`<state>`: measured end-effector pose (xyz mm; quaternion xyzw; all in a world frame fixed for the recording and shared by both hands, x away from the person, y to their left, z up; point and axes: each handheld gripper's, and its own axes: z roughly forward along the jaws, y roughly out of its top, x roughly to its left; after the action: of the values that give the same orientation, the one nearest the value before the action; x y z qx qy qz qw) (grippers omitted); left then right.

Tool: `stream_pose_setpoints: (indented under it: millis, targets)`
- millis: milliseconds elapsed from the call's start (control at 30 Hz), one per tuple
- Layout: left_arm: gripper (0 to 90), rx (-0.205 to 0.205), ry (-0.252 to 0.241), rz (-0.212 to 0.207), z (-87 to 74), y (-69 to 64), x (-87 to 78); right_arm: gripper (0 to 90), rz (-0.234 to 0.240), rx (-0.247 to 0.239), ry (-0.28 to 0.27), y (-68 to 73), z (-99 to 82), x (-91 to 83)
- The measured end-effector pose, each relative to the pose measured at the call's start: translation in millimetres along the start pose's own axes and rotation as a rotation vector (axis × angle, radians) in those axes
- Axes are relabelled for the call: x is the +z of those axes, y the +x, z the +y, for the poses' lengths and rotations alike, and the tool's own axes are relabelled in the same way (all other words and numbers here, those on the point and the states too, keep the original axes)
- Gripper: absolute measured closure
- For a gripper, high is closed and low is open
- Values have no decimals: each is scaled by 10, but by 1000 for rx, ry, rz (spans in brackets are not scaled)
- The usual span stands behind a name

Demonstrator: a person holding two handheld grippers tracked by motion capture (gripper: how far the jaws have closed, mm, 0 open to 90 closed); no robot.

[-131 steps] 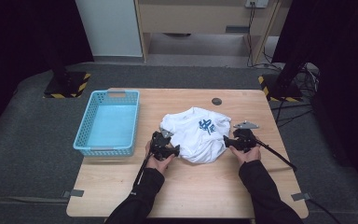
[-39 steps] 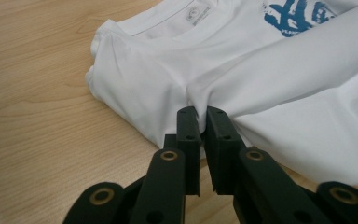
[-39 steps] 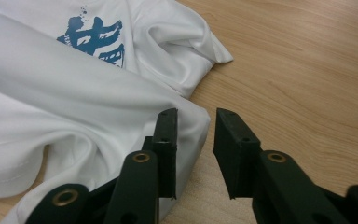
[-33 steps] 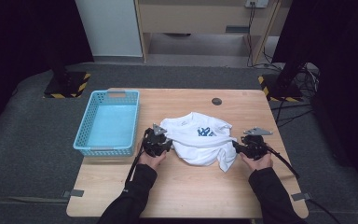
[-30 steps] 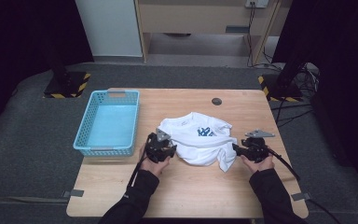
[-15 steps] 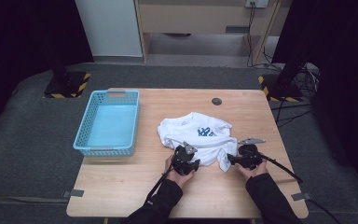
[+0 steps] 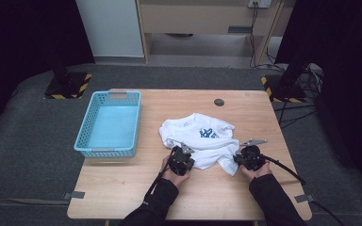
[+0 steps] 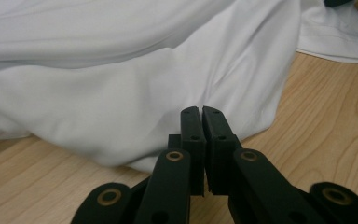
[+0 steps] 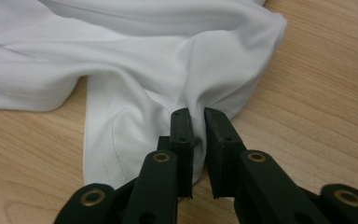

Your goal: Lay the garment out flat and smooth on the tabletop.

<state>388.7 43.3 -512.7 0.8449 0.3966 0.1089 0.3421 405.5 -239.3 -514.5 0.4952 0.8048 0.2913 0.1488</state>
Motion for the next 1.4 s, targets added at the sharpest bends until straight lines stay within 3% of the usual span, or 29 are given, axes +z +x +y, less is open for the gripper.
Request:
stream_pose_setpoints:
  millis: [233,367,467,567,667,733,800,833,867,933,1000,1100,1133,1167,1200,1333,1400]
  targets:
    - [878,37,2,-49,27,159,-441,864,52,21,-44,-76,36,-195]
    - [878,31,1,-107,40,171,-627,863,116,37,-42,-66,37,-278]
    - [876,6,41,-153,13,159,-691,855,141,6,-29,-5,32,-361]
    - [871,15,51,-120,-44,146,-632,811,145,-12,-36,42,11,-408]
    - [856,10,40,-74,-97,180,-460,803,50,-43,-41,37,21,-322]
    - [857,37,31,-21,-94,200,-372,813,7,-44,-51,14,61,-239]
    - [839,36,-33,-10,-71,235,-330,793,-22,-37,-68,-19,101,-165]
    - [816,36,-33,-10,-71,235,-330,793,-22,-37,-68,-19,101,-165]
    - [704,44,-73,1,-53,257,-319,676,2,-33,-104,-15,111,-153]
    - [598,47,-60,14,-64,251,-367,616,21,-56,-107,32,78,-185]
    - [551,22,-77,19,-92,269,-456,540,33,-61,-116,73,41,-201]
    - [533,-54,-105,58,-154,370,-602,446,25,-49,-127,87,37,-176]
    - [530,-54,-105,58,-154,370,-602,446,25,-49,-127,87,37,-176]
    - [528,-102,-107,89,-211,463,-650,422,19,-39,-131,86,48,-146]
    - [524,-102,-107,89,-211,463,-650,422,19,-39,-131,86,48,-146]
    - [560,-184,-69,95,-307,619,-570,421,21,-33,-89,115,61,-9]
    - [571,-189,-53,87,-313,644,-482,433,17,-32,-79,121,62,21]
